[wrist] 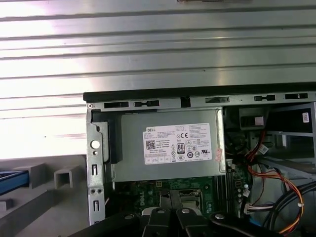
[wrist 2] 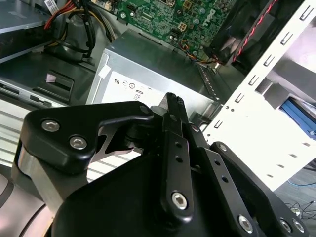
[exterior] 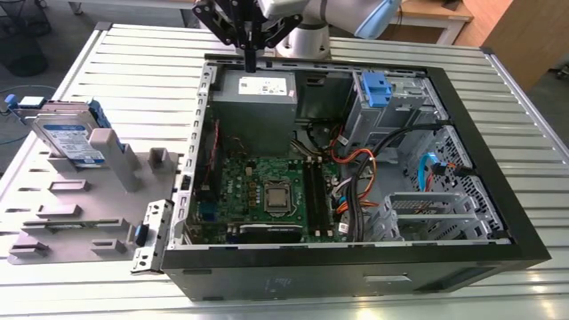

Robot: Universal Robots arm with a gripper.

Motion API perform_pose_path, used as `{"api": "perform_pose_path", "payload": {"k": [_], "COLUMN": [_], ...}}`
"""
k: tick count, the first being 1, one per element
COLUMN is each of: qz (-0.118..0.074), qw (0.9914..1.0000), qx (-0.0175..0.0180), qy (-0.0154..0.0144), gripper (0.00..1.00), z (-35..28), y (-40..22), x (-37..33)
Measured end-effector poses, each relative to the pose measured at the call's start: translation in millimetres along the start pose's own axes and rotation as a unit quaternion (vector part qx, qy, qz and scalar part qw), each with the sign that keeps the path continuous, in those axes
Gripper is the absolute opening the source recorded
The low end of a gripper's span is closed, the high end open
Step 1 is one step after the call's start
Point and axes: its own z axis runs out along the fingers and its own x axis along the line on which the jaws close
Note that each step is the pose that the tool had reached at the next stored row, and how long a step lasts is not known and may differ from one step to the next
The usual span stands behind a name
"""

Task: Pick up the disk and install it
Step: 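Reach for the disk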

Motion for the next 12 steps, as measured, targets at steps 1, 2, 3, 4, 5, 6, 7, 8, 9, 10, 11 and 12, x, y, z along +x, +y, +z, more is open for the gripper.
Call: {"api": "perform_pose_path", "payload": {"k": [1, 2, 3, 4, 5, 6, 7, 8, 9, 10, 11, 12], "qz": [0.000, 0.000, 0.000, 0.000, 0.000, 0.000, 0.000, 0.000, 0.000, 0.000, 0.000, 0.000], "qw": [1.00000, 1.00000, 1.00000, 1.00000, 1.00000, 1.00000, 1.00000, 1.00000, 1.00000, 1.00000, 1.00000, 1.00000], "qx": [0.0000, 0.0000, 0.0000, 0.0000, 0.0000, 0.0000, 0.0000, 0.0000, 0.0000, 0.0000, 0.0000, 0.0000], "qy": [0.0000, 0.0000, 0.0000, 0.0000, 0.0000, -0.0001, 0.0000, 0.0000, 0.0000, -0.0001, -0.0001, -0.0001], "gripper": [0.11, 0.11, 0.11, 0.11, 0.11, 0.11, 0.11, 0.11, 0.11, 0.11, 0.11, 0.11], "z": [0.0, -0.1, -0.2, -0.2, -0.2, -0.2, -0.3, -0.3, -0.4, -0.4, -0.4, -0.5], "y": [-0.1, -0.2, -0.3, -0.5, -0.6, -0.7, -0.8, -0.9, -1.0, -1.1, -1.2, -1.4], "x": [1.6, 3.1, 4.6, 6.0, 7.4, 8.8, 10.3, 11.5, 12.9, 14.5, 16.2, 18.0]}}
